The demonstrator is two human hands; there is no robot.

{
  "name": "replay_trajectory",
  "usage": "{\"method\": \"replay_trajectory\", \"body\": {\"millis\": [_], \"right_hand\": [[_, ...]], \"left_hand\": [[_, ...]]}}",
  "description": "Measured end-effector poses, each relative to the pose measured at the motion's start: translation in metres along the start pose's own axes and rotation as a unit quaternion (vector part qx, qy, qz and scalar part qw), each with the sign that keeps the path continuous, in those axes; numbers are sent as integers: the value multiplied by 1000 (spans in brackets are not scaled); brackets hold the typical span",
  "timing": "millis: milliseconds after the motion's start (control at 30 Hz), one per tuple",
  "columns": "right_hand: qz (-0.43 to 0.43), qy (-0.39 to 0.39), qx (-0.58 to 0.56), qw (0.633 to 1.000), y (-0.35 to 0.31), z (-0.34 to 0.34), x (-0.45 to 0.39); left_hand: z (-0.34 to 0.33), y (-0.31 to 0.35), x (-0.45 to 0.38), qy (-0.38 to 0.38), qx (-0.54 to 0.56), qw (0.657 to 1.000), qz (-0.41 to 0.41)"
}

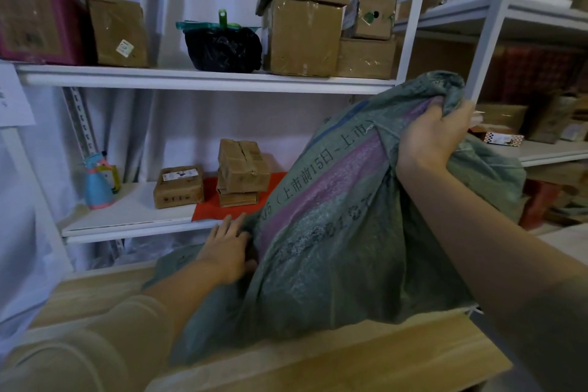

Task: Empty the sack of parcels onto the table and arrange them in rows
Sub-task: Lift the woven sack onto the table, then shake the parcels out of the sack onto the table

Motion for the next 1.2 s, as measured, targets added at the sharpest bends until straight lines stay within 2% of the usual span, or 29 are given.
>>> {"method": "replay_trajectory", "body": {"millis": [67,167,333,433,500,567,600,700,733,767,933,1067,1133,1167,1200], "right_hand": [[7,-10,-10,1000,-6,-5,2],[12,-15,-16,1000,-12,-10,4],[23,-33,-16,999,-18,-19,7],[30,-37,-11,999,-21,-22,9],[33,-34,-10,999,-24,-23,8],[34,-29,-8,999,-27,-25,3],[35,-24,-8,999,-29,-25,1],[40,-9,-16,999,-36,-24,-6],[42,-4,-19,999,-37,-23,-9],[43,1,-24,999,-39,-22,-11],[41,30,-29,998,-45,-18,-20],[26,26,-38,999,-38,-21,-21],[17,16,-36,999,-35,-25,-20],[15,12,-35,999,-35,-26,-19],[16,10,-34,999,-35,-28,-18]], "left_hand": [[1,2,-1,7,46,999,-13],[-2,-12,4,22,136,990,26],[2,-18,18,94,199,973,64],[4,-37,18,89,221,966,101],[17,-44,20,119,251,954,115],[37,-47,24,172,323,924,116],[45,-51,27,190,379,897,124],[52,-71,21,199,570,785,141],[56,-73,22,201,603,759,137],[62,-72,22,204,615,751,132],[90,-57,29,226,634,735,87],[87,-48,25,185,643,742,42],[87,-40,28,168,662,731,8],[91,-34,28,159,650,742,-22],[97,-27,30,146,604,782,-48]]}}
Point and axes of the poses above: each hand's wrist, its own x-axis away from the middle knuckle, its own z-axis out of the back of the hand, y = z × x, the point moved 9 cm from there along -x, towards the middle knuckle, and after that the axes turned 11 degrees about -y, right-handed, at the moved point
